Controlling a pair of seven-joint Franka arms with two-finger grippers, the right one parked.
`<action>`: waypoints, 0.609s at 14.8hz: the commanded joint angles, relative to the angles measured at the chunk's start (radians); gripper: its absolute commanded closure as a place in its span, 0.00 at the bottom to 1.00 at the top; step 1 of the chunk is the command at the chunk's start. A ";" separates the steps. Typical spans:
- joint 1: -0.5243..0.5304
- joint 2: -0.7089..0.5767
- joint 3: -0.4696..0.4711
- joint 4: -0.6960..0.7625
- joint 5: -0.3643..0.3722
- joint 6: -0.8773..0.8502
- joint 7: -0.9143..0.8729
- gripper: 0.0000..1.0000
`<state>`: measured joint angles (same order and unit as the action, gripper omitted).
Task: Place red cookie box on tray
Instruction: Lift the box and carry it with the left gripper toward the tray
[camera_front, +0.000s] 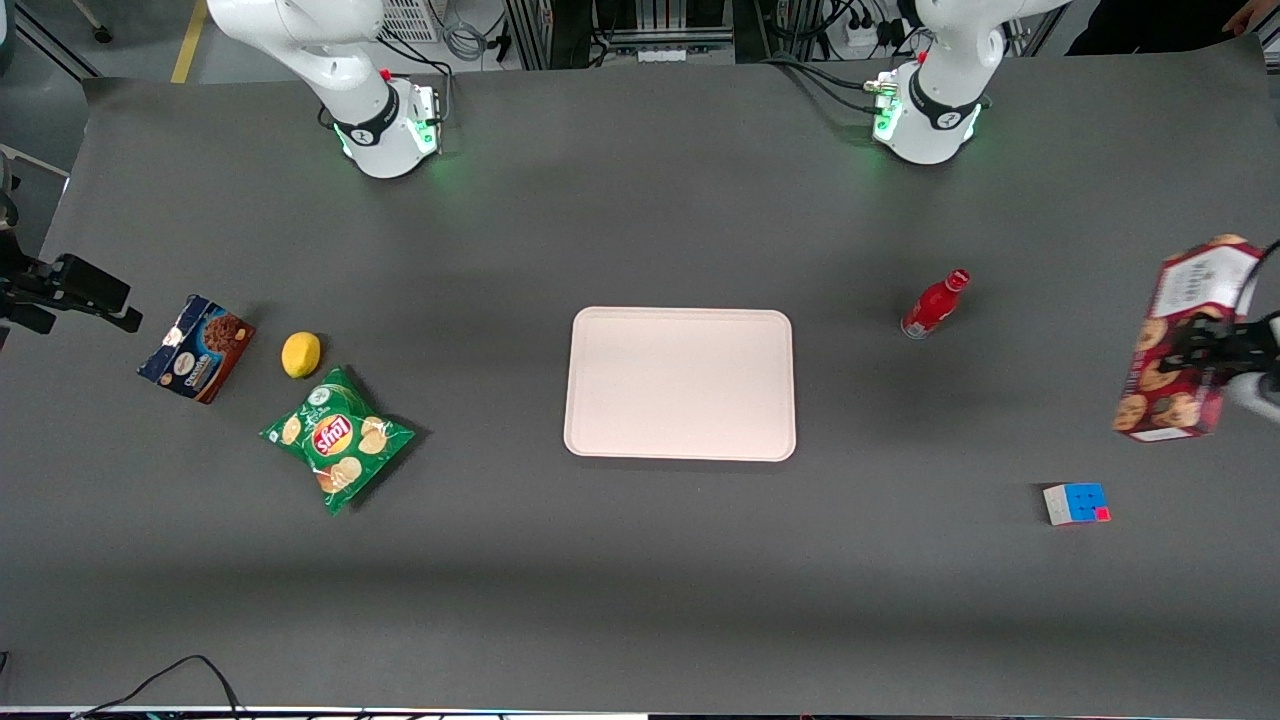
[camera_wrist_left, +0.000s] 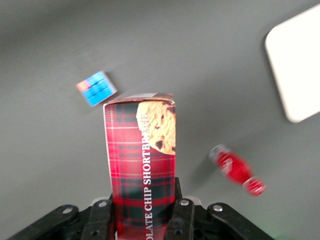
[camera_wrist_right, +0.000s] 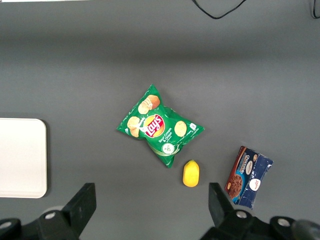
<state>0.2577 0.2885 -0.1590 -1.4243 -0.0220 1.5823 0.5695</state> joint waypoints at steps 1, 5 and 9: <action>-0.003 -0.022 -0.146 -0.004 0.024 -0.036 -0.311 0.94; -0.023 -0.009 -0.341 -0.027 0.054 -0.010 -0.688 0.94; -0.060 0.012 -0.460 -0.083 0.063 0.100 -0.943 0.93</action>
<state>0.2082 0.2953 -0.5542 -1.4615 0.0204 1.6085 -0.2168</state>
